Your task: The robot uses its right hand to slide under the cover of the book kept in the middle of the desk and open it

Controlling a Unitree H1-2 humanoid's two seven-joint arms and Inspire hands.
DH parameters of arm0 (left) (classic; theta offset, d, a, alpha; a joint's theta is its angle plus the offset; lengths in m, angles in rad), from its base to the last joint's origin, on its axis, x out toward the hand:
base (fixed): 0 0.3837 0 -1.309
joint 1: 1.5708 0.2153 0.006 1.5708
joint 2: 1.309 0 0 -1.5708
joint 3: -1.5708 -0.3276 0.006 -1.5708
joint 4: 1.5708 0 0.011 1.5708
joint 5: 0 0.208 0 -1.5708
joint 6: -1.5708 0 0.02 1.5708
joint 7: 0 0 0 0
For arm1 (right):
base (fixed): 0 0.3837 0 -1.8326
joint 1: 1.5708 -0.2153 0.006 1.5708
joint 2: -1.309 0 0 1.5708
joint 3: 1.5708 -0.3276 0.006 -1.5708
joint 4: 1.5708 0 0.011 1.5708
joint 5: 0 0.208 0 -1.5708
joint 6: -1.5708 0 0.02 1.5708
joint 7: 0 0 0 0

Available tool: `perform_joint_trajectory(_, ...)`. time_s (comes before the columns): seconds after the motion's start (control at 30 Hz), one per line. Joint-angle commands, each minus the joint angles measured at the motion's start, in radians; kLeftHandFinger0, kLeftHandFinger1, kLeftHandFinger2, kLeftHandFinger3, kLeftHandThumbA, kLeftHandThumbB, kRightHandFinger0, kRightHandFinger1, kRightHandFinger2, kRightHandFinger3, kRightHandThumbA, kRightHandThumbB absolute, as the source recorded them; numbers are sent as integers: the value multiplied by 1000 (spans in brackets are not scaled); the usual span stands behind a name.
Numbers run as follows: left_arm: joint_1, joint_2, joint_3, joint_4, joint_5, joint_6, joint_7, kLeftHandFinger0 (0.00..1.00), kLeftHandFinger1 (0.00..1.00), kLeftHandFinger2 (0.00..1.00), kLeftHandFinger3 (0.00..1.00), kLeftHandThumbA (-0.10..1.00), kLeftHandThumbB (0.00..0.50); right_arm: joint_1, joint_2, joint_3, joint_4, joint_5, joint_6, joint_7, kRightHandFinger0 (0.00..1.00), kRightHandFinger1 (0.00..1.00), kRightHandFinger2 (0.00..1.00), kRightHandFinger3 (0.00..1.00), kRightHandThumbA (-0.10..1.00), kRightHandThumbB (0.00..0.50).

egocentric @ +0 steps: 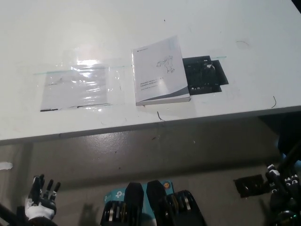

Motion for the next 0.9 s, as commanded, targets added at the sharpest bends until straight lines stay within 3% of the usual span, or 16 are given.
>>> perform_joint_trajectory(0.0,-17,19,-5,-14,-37,-10,20,737,816,883,857,867,211,-62,10,-18,-86,78,44,-67,837,1000,993,1000,1000,188)
perform_joint_trajectory(0.07,-12,22,-6,-12,-46,-11,9,763,834,878,881,893,199,-73,11,-14,-141,80,57,-89,823,992,1000,1000,1000,180)
perform_joint_trajectory(0.27,-5,31,2,-13,-62,-9,26,770,798,873,895,931,158,-160,-3,-6,-267,158,166,-136,963,1000,1000,1000,1000,114)
perform_joint_trajectory(0.33,0,33,-3,-11,-63,-14,16,774,808,882,912,959,136,-204,-14,-6,-303,158,208,-184,918,1000,1000,1000,1000,123)
perform_joint_trajectory(0.4,8,34,1,-23,-74,-4,19,770,809,870,897,949,183,-260,-27,-3,-325,156,245,-222,937,1000,1000,1000,1000,122)
perform_joint_trajectory(0.53,13,36,3,-25,-80,-3,39,733,786,841,898,906,168,-311,-28,-4,-359,153,285,-270,951,1000,1000,1000,1000,154)
perform_joint_trajectory(0.7,6,49,-1,4,-77,-13,64,673,747,805,881,938,147,-319,-38,54,-399,171,293,-307,907,1000,1000,1000,1000,127)
perform_joint_trajectory(0.83,13,53,-9,-2,-73,-17,63,699,767,836,904,963,141,-347,-39,81,-414,196,293,-295,916,1000,1000,1000,1000,144)
perform_joint_trajectory(0.87,14,53,-9,-2,-73,-17,65,674,747,815,883,950,161,-365,-43,102,-415,200,293,-306,880,1000,1000,1000,1000,144)
